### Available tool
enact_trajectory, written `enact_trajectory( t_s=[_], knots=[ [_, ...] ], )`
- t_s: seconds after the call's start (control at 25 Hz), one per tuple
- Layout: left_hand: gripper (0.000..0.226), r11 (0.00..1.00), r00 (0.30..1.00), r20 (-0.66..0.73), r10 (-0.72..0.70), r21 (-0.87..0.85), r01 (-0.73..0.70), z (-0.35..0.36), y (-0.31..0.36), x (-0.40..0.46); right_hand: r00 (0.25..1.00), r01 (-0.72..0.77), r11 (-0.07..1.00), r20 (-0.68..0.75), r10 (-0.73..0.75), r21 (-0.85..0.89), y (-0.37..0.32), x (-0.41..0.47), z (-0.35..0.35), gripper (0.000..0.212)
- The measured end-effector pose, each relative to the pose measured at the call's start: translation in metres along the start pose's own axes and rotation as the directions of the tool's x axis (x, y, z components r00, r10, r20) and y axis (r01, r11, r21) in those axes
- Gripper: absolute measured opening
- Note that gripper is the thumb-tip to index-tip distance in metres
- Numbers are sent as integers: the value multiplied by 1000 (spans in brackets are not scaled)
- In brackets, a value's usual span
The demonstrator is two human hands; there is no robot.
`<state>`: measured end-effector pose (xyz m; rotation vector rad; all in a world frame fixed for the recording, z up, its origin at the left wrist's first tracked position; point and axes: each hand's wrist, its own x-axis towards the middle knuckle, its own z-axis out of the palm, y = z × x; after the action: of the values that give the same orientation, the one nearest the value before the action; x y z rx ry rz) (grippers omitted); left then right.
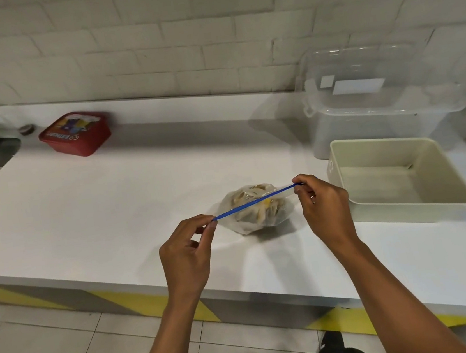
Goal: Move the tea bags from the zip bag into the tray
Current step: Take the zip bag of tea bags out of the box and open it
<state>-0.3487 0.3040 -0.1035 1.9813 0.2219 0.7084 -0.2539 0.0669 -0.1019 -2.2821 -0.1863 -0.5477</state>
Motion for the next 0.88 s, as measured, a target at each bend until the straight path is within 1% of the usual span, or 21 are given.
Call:
enact_trajectory(
  t_s=[0.08,0.12,0.16,0.2,0.24,0.28,0.32,0.36,0.4,0.44,0.48,0.52,0.56,0.6,0.68,0.76,0.84,0.88],
  knots=[
    [9,1000,1000,20,-18,0,18,-2,-1,-1,999,-25,1000,-31,25,-3,0,2,-2,17],
    [9,1000,999,46,7,24,-8,-5,-1,-1,997,-69,997,-43,70,25,-3,2,-4,19],
    [10,995,994,87,64,69,-70,-8,1,0,987,-149,985,-48,154,89,-6,-1,-4,21],
    [15,983,980,153,128,113,-146,-11,6,2,959,-267,943,-39,280,198,-13,-5,-3,26],
    [23,968,955,247,166,142,-205,-11,13,9,904,-402,849,5,426,342,-22,-11,0,33],
    [32,957,923,347,166,168,-236,-7,22,18,824,-530,695,102,557,486,-33,-18,6,43],
    [38,946,885,441,147,199,-257,0,30,29,727,-635,500,237,645,588,-43,-25,14,49],
    [39,930,842,527,112,243,-276,11,38,41,639,-701,314,368,675,641,-53,-30,21,51],
    [37,912,795,605,53,295,-285,25,43,50,588,-729,195,454,669,657,-61,-31,27,48],
    [33,893,744,667,-39,357,-273,37,48,56,574,-742,168,485,660,649,-65,-31,33,45],
    [29,878,695,706,-133,410,-249,49,50,60,577,-752,204,475,664,627,-69,-28,37,42],
    [26,867,658,727,-196,442,-231,58,50,61,589,-756,265,446,674,599,-68,-24,40,40],
    [23,863,645,732,-220,454,-222,63,50,61,611,-751,327,414,675,574,-66,-20,42,38],
    [20,862,656,723,-216,456,-220,64,50,61,645,-732,388,386,659,560,-66,-15,41,34],
    [19,882,726,672,-144,419,-214,64,53,65,731,-665,494,349,587,560,-67,-1,32,26],
    [19,940,793,601,-94,317,-129,64,55,70,796,-594,536,341,500,600,-71,13,22,23],
    [15,983,842,535,-73,180,-29,63,55,69,817,-572,558,363,448,600,-72,25,14,19],
    [13,992,864,499,-68,123,7,62,54,68,822,-568,593,367,435,571,-70,29,12,17]
  ],
)
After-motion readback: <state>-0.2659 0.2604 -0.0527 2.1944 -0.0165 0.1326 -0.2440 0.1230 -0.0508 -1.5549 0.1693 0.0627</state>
